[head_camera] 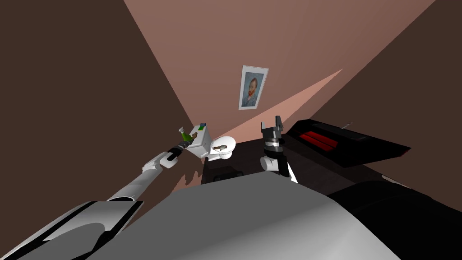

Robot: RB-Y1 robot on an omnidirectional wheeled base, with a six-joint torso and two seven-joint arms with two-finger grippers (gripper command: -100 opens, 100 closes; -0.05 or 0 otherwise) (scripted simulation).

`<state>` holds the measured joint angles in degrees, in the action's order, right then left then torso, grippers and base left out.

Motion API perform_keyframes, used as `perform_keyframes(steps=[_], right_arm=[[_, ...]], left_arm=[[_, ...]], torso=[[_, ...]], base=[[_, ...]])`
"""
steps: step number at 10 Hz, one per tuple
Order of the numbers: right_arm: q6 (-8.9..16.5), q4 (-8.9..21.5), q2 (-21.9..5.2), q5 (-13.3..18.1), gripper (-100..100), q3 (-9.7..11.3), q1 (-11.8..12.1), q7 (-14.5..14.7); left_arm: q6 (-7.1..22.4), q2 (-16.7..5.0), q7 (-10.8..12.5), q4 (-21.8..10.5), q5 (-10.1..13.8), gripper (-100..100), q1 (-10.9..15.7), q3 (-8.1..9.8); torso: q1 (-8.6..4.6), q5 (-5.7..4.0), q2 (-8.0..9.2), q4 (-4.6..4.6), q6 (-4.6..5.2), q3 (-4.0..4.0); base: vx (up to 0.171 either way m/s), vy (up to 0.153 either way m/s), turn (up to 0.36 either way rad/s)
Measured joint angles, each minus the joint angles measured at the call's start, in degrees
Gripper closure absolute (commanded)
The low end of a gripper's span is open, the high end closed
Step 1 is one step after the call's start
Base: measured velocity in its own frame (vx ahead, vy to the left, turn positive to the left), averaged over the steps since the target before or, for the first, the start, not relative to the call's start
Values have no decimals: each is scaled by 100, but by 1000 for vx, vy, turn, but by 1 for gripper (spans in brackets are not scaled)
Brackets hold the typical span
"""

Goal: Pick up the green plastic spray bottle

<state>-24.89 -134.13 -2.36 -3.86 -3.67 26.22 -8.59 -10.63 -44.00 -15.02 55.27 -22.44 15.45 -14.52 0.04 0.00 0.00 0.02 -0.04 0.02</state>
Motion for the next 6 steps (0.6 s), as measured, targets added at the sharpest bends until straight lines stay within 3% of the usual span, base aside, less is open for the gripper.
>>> perform_keyframes(steps=[1,3,6], right_arm=[[0,0,0,0,0,0,0,0],[0,0,0,0,0,1,-2,0],[0,0,0,0,0,0,0,0]], left_arm=[[-23,25,-24,-117,-8,-100,63,19],[-57,-61,72,-441,32,-100,390,-231],[-31,-109,127,-865,47,-100,869,-313]], torso=[[1,1,-6,-2,-1,-4],[-14,-3,55,12,-1,31],[-1,-1,0,0,-1,0]], base=[[-143,-38,-138],[-138,-27,-33],[3,0,4]])
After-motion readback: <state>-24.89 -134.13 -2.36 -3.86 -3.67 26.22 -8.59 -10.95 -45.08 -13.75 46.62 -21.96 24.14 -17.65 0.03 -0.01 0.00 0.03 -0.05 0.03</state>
